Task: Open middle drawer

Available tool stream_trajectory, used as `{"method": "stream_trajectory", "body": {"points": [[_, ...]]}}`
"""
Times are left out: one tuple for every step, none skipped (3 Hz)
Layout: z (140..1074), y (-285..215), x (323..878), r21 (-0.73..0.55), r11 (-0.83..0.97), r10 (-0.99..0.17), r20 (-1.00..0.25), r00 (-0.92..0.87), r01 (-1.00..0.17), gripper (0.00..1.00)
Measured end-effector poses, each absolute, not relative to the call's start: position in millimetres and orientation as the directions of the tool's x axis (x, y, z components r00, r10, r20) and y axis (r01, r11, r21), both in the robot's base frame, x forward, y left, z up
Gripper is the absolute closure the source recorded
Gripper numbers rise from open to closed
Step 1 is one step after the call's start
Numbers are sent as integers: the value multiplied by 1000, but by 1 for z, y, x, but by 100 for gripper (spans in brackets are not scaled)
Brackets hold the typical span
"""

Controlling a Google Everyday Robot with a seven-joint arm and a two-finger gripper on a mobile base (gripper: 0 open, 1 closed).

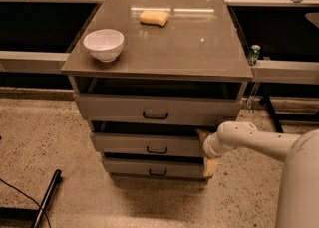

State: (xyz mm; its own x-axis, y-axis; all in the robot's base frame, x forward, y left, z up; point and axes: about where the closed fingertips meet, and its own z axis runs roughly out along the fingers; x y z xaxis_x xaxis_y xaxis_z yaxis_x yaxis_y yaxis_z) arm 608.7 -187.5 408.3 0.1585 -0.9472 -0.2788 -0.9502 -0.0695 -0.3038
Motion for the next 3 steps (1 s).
{"method": "stream_trajectory", "body": {"points": [[408, -187, 609, -304, -70, -947, -279, 158, -950, 19], [408, -187, 609, -304, -70, -947, -279, 158, -950, 42], [408, -187, 609, -304, -70, -947, -279, 159, -950, 65]]}}
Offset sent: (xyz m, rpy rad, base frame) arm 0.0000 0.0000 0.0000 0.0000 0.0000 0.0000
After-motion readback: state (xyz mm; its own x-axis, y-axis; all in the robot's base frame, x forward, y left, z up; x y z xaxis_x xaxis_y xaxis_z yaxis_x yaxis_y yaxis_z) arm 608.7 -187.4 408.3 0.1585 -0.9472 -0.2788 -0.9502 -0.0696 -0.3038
